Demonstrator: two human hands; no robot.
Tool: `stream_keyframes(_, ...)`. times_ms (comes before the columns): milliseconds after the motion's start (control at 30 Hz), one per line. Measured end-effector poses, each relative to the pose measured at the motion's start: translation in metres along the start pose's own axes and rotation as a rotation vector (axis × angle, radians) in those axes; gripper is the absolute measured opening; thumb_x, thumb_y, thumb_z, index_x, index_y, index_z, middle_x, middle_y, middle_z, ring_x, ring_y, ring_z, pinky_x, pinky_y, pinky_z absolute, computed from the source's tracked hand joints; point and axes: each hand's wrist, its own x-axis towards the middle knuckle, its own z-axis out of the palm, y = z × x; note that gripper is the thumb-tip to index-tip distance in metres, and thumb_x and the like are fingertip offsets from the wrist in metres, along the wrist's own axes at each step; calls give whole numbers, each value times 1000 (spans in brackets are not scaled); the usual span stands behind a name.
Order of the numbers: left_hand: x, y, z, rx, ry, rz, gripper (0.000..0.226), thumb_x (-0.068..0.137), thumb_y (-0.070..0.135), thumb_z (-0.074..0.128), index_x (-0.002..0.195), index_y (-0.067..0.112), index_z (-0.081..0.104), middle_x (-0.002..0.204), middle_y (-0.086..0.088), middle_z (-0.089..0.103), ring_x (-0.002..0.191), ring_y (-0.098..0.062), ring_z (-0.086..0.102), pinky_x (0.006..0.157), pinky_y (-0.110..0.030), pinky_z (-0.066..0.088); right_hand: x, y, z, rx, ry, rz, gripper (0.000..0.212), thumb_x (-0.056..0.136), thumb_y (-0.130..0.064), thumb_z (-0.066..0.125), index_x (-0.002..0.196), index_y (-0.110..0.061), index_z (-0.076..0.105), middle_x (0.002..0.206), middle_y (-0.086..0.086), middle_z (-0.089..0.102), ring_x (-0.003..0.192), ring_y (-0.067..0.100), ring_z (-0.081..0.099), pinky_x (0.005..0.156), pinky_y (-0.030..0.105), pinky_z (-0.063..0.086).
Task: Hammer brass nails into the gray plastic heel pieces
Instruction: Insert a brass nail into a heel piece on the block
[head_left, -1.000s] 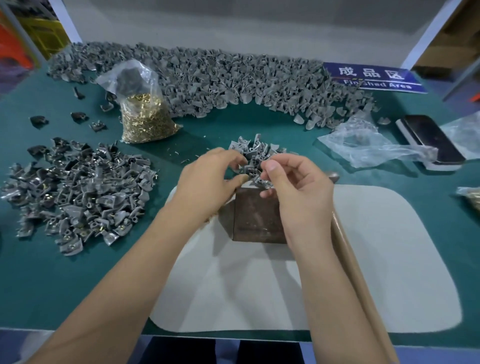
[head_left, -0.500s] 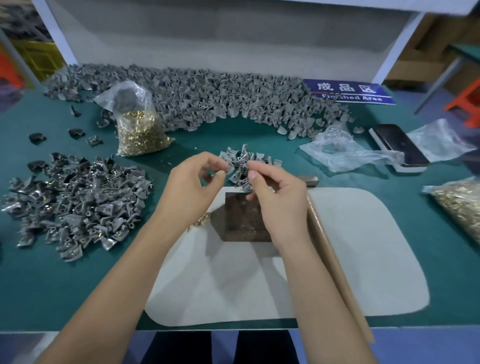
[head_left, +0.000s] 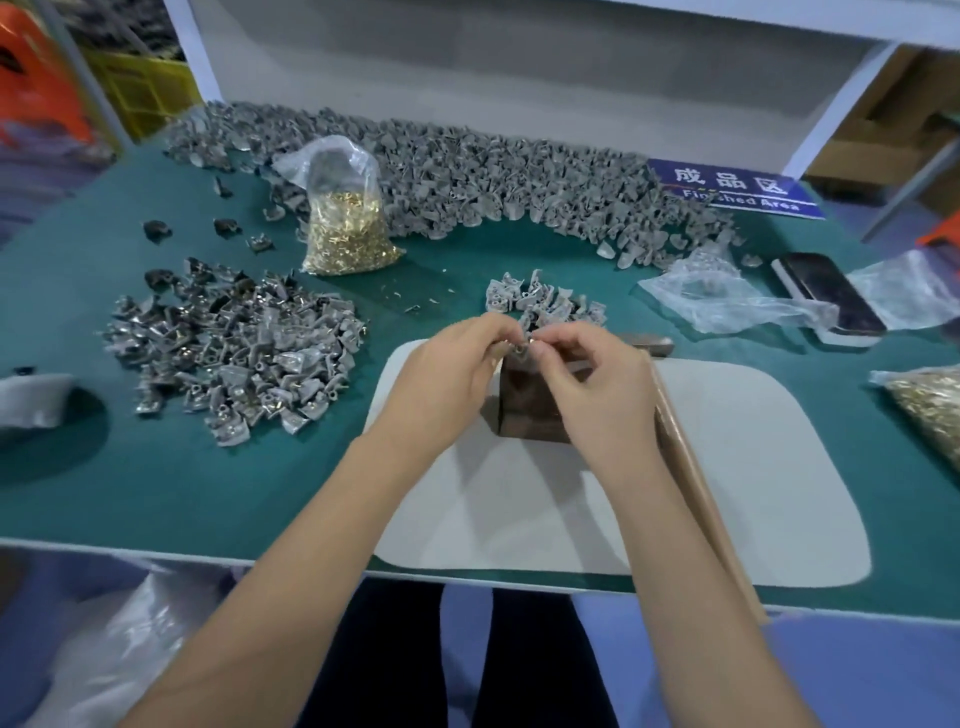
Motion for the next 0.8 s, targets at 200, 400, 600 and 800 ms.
stream_keyframes(200, -4, 5, 5, -187, 14, -26, 20, 94, 11, 68, 110, 22, 71, 100, 18, 69, 91, 15, 56, 79, -1, 37, -6, 9, -16, -79, -29, -8, 21, 92, -16, 69, 99, -34, 76, 95, -22, 74, 92, 7, 71, 88, 31, 57)
stream_keyframes(400, -8, 3, 18, -236, 14, 41, 11, 95, 24, 67, 103, 32, 68, 99, 22, 66, 100, -5, 58, 82, -18, 43, -7, 14, -25, -209, -48, -20, 18, 90, -41, 59, 102, -39, 71, 99, -24, 72, 92, 8, 69, 91, 50, 53)
stream_keyframes(600, -18, -2, 22, -182, 86, 22, 8, 94, 26, 68, 101, 28, 70, 98, 19, 67, 104, -9, 55, 83, -24, 46, -12, 12, -26, -241, -92, -98, 4, 92, -26, 68, 90, -27, 72, 100, -24, 65, 102, -2, 59, 95, 54, 50)
stream_keyframes(800, -19, -1, 23, -158, 79, 35, 7, 94, 25, 71, 101, 24, 72, 97, 15, 68, 101, -8, 54, 79, -20, 41, -13, 2, -27, -296, -118, -130, 9, 88, 2, 74, 89, -7, 75, 99, 4, 70, 92, -3, 51, 89, 2, 30)
